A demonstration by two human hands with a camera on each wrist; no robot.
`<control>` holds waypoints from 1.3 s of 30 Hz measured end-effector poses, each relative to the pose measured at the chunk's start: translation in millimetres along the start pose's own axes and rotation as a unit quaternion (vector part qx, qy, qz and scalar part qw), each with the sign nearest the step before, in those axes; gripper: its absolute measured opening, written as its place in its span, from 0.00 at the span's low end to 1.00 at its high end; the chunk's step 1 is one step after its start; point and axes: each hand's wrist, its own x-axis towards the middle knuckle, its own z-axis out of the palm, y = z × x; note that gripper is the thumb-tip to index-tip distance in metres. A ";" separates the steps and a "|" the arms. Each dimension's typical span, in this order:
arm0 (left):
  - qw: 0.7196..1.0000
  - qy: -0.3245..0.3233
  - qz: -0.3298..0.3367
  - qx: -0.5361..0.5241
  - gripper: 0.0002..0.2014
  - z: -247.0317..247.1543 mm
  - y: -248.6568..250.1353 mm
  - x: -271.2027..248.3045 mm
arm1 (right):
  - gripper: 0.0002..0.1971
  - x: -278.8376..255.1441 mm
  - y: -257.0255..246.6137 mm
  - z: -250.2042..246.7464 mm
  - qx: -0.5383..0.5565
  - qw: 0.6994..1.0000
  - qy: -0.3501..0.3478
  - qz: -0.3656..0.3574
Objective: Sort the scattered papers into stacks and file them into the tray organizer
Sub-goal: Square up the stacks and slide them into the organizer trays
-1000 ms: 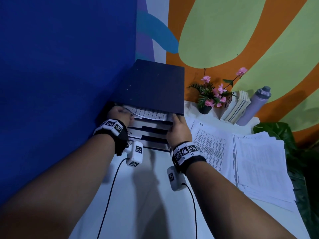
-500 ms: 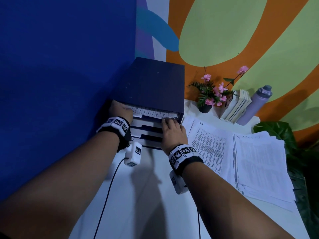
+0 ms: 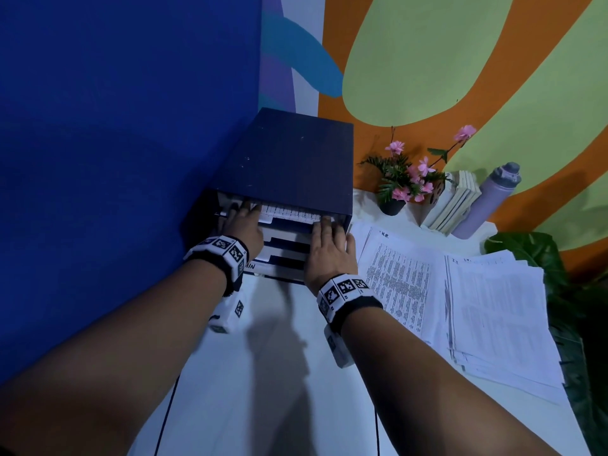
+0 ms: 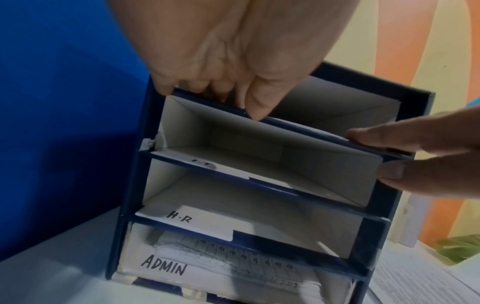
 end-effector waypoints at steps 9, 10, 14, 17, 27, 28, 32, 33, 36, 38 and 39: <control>0.986 0.133 -0.043 -0.096 0.19 1.2 -5.0 -9.7 | 0.30 1.6 7.0 -3.9 0.067 0.995 0.067 -0.011; 0.989 0.113 -0.038 -0.084 0.20 1.5 -6.9 -10.7 | 0.29 0.6 7.3 -2.4 0.067 0.996 0.055 -0.009; 0.996 0.070 -0.023 -0.057 0.24 -4.4 -10.6 -10.2 | 0.27 4.5 6.3 -2.5 0.070 0.997 0.037 0.007; 0.999 0.035 -0.017 -0.018 0.27 -7.7 -11.3 -8.8 | 0.26 9.4 3.8 -6.7 0.068 0.997 0.028 0.023; 0.992 0.091 -0.040 -0.072 0.22 -2.2 -1.3 -29.7 | 0.40 -10.7 21.7 0.3 0.068 0.997 -0.034 -0.034; 0.992 0.098 -0.044 -0.074 0.20 2.5 3.3 -35.4 | 0.40 -17.6 28.0 3.8 0.066 0.996 -0.031 -0.053; 0.993 0.039 -0.061 -0.098 0.17 30.7 24.8 -54.5 | 0.33 -45.0 63.5 16.3 0.092 0.994 0.002 -0.066; 0.992 0.017 -0.061 -0.112 0.17 40.1 31.3 -58.8 | 0.31 -51.5 77.5 19.8 0.102 0.994 -0.004 -0.047; 0.988 -0.043 -0.032 -0.143 0.10 66.6 56.4 -67.7 | 0.27 -71.6 132.9 35.2 0.115 0.992 -0.032 0.026; 0.984 -0.084 -0.026 -0.153 0.08 82.8 73.0 -70.3 | 0.26 -86.3 175.5 46.7 0.119 0.988 -0.053 0.082; 0.980 -0.102 -0.029 -0.170 0.13 91.0 80.7 -71.0 | 0.26 -94.4 197.2 51.8 0.121 0.984 -0.065 0.113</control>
